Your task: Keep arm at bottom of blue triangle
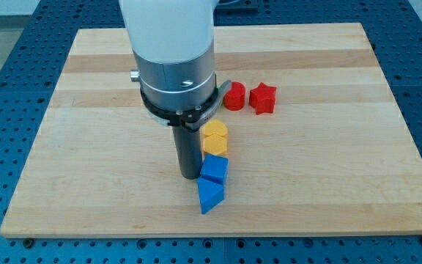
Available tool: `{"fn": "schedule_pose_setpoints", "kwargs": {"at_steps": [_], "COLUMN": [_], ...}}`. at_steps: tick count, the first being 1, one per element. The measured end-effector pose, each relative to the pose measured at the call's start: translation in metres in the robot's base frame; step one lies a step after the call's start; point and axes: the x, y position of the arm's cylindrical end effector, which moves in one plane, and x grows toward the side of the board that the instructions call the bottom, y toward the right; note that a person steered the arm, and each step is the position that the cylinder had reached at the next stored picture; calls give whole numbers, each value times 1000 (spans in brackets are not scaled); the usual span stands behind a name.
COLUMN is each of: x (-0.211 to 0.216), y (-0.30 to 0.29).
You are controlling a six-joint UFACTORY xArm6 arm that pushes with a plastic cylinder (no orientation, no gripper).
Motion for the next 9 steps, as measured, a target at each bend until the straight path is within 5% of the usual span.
{"fn": "schedule_pose_setpoints", "kwargs": {"at_steps": [2, 4, 6, 7, 9], "x": [-26, -132, -298, -338, -320], "y": [-90, -260, -215, -210, -260]}}
